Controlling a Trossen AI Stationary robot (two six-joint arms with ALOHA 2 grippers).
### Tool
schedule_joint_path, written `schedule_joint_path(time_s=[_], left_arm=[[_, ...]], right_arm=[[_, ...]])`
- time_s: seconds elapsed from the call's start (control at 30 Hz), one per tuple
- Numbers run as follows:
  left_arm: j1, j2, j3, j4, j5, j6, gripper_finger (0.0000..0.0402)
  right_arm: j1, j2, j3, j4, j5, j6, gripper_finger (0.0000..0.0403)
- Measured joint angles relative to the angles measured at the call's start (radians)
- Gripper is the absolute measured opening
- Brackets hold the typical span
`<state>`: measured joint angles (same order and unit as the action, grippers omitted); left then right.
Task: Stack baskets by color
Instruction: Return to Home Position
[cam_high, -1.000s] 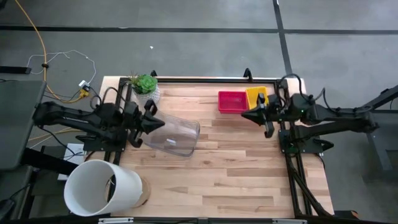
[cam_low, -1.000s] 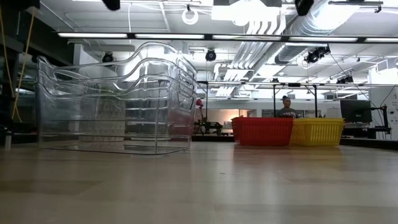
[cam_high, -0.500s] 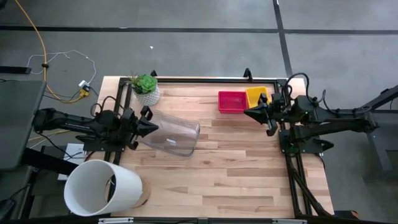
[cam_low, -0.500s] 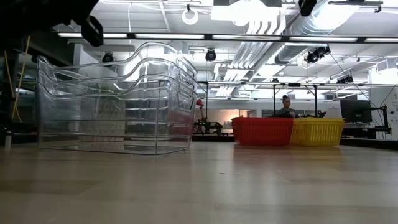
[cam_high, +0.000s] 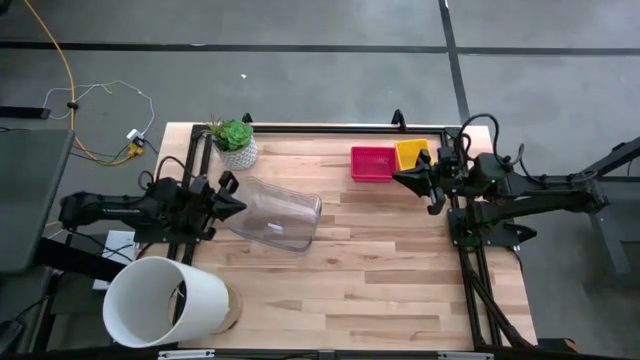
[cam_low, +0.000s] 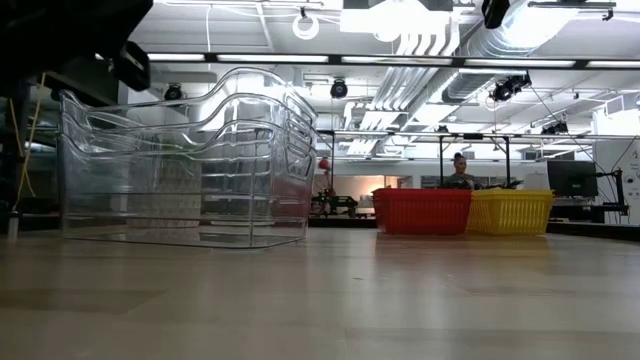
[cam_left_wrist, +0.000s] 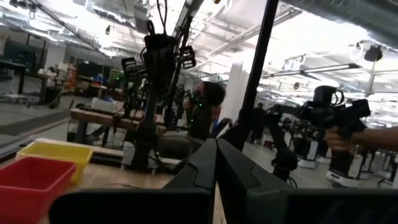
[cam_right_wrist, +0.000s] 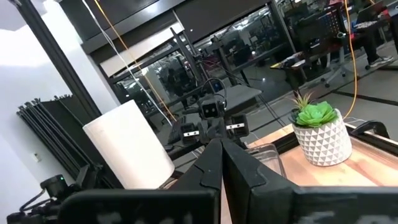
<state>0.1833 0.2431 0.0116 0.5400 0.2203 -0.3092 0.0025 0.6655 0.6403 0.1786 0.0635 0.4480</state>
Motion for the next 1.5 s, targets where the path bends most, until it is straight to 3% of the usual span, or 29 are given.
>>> schedule_joint_path(time_s=[0.13, 0.3, 0.47, 0.63, 0.87, 1.03, 1.3, 1.5], left_arm=[[0.0, -0.04, 0.001, -0.088, -0.002, 0.03, 0.0], [-0.001, -0.047, 0.0, -0.161, -0.016, -0.045, 0.0], [-0.001, -0.047, 0.0, -0.17, -0.109, -0.104, 0.0001], [-0.002, -0.047, 0.0, -0.183, -0.109, -0.054, 0.0], [-0.002, -0.047, 0.0, -0.183, -0.109, -0.054, 0.0001], [-0.001, -0.105, 0.001, -0.228, -0.109, -0.054, 0.0], [0.0, -0.239, 0.001, -0.506, -0.128, -0.054, 0.0001], [0.006, -0.24, 0.001, -0.529, -0.21, -0.055, 0.0001]], right_arm=[[0.0, -0.018, 0.0, -0.018, -0.002, 0.021, 0.0], [0.019, -0.07, 0.0, -0.108, -0.012, 0.014, 0.0], [0.076, -0.118, -0.002, -0.178, -0.014, -0.07, 0.0], [0.14, -0.164, -0.009, -0.168, -0.033, -0.156, 0.0], [0.196, -0.233, -0.297, 0.163, -0.055, -0.167, 0.0], [0.196, -0.323, -0.418, 0.193, -0.024, -0.14, 0.0], [0.197, -0.394, -0.628, 0.351, -0.001, -0.122, 0.0], [0.194, -0.396, -0.631, 0.27, 0.028, -0.245, 0.0]])
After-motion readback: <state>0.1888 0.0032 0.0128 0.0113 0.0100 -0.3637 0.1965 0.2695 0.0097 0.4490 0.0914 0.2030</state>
